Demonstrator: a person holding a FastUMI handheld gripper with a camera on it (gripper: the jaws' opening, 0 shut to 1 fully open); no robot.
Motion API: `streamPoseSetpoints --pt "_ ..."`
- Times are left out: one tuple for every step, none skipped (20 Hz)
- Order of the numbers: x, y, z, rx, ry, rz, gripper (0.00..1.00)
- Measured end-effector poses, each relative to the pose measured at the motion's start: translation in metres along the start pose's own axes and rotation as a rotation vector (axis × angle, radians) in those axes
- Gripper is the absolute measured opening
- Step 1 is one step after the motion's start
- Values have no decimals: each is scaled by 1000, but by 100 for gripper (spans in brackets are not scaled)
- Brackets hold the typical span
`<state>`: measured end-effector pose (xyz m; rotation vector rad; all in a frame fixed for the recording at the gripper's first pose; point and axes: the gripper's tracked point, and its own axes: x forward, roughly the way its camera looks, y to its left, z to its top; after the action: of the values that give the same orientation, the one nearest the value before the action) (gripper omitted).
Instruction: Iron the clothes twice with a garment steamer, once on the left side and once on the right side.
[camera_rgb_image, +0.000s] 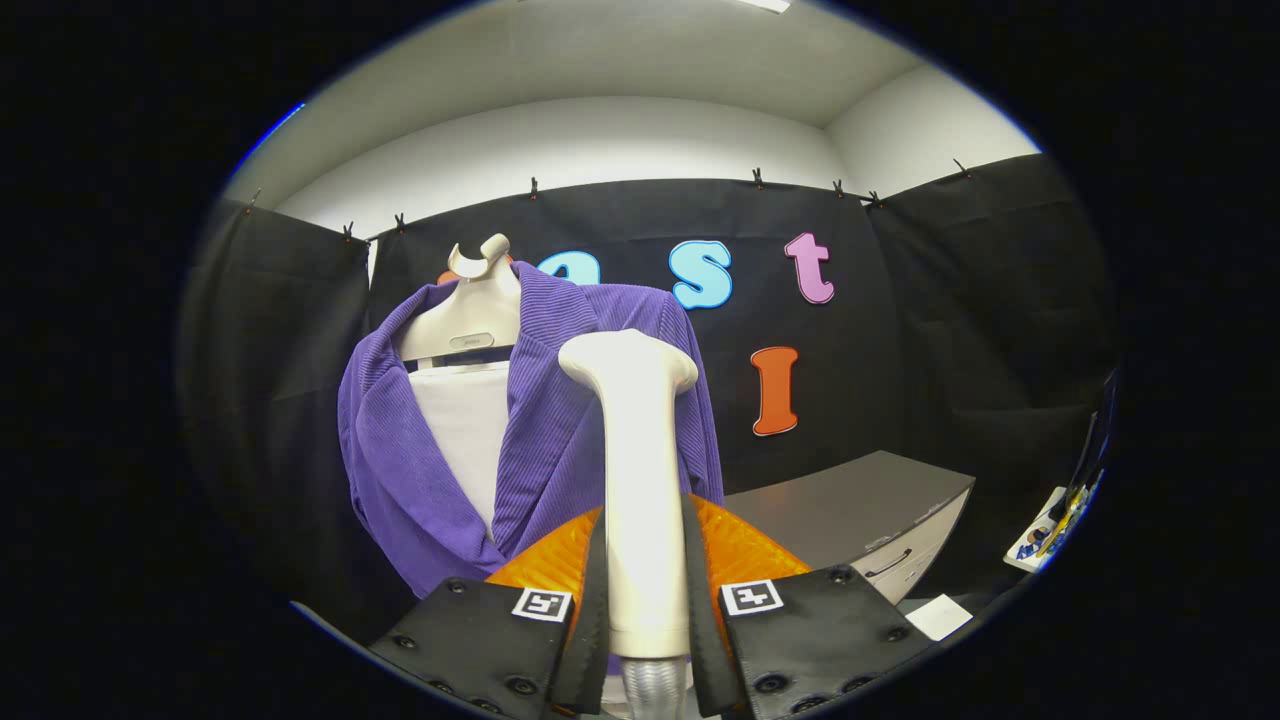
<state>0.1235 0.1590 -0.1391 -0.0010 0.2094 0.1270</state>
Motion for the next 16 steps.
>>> streamPoseSetpoints --pt "1 0 -4 -4 4 -1 41" --pt "1 0 -9 -6 9 -3 41" --pt "0 1 -14 -5 15 -4 41" --pt "-1 0 -19 -6 22 -5 41" --pt "-2 0 -23 -8 26 -8 41" --pt "-3 -2 -28 -6 34 -9 41" --pt "-4 -3 -33 2 43 -9 41" --pt "-5 -3 -39 10 54 -8 41" --pt "-6 -4 -46 14 66 -7 41" --pt "-6 -5 -51 16 78 -7 41" --pt "-8 -7 -57 14 88 -10 41" --pt "-9 -8 -63 7 97 -16 41" --pt "-11 -11 -69 -3 107 -22 41" --pt "-13 -12 -74 -9 110 -29 41" --pt "-14 -12 -81 -14 116 -34 41" --pt "-16 -11 -88 -16 127 -36 41"
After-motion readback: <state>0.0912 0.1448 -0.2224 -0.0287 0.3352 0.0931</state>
